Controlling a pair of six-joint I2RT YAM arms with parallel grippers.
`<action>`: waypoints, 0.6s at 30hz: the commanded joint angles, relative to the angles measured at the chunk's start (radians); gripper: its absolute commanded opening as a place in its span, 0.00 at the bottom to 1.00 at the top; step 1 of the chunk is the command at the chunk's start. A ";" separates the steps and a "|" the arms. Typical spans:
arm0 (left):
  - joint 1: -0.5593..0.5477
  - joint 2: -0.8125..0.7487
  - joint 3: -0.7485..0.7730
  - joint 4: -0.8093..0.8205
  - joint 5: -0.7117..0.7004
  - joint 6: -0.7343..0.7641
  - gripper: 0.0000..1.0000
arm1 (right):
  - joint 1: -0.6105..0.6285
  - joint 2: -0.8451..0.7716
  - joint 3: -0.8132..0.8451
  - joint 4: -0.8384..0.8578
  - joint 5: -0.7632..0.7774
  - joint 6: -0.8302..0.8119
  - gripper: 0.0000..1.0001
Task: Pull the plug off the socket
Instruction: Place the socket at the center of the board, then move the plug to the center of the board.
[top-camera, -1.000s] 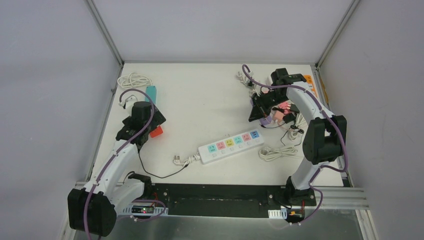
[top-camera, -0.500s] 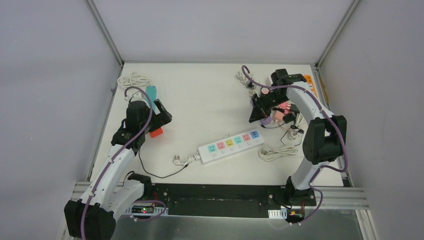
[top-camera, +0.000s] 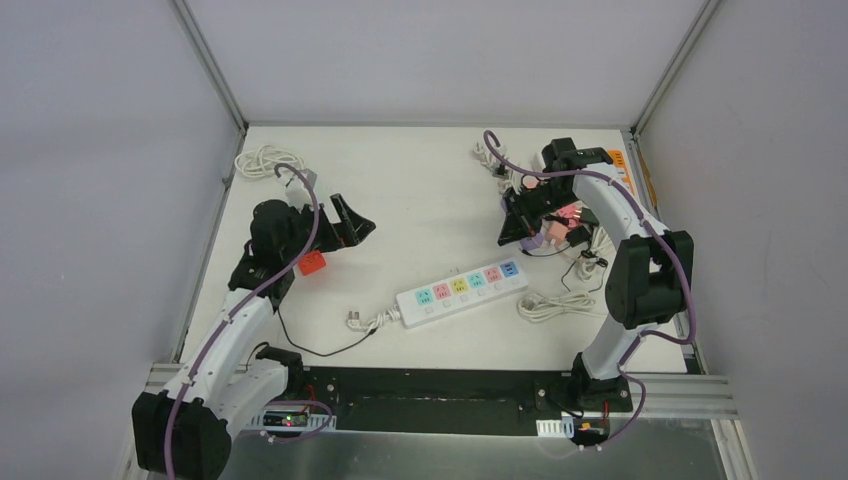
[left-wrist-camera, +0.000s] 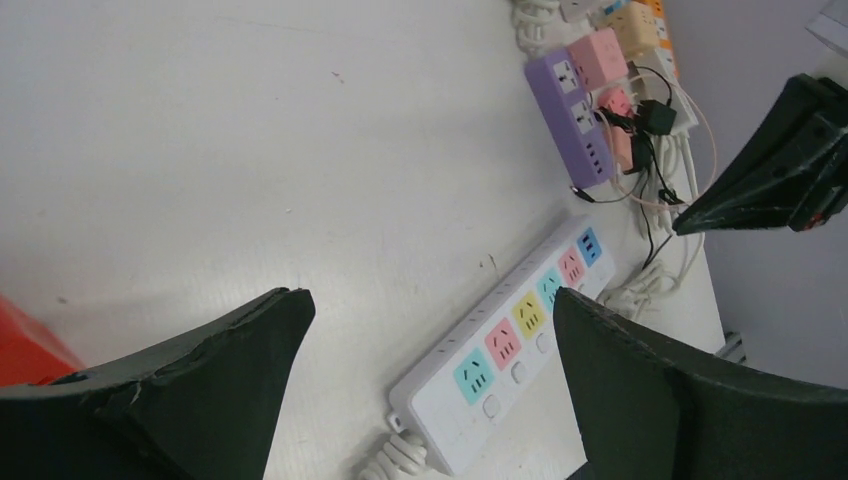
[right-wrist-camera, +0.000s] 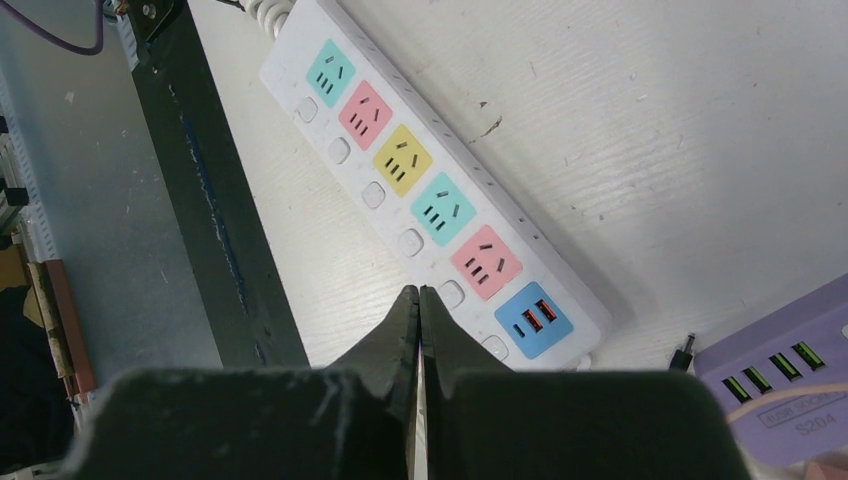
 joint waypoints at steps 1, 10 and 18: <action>-0.039 0.030 -0.015 0.217 0.154 0.000 0.99 | -0.009 -0.022 0.016 -0.004 -0.046 -0.016 0.02; -0.389 0.182 0.052 0.224 0.070 0.281 0.99 | -0.033 -0.030 0.018 -0.008 -0.057 -0.014 0.02; -0.737 0.451 0.248 -0.007 -0.279 0.603 0.99 | -0.071 -0.038 0.015 -0.009 -0.063 -0.020 0.04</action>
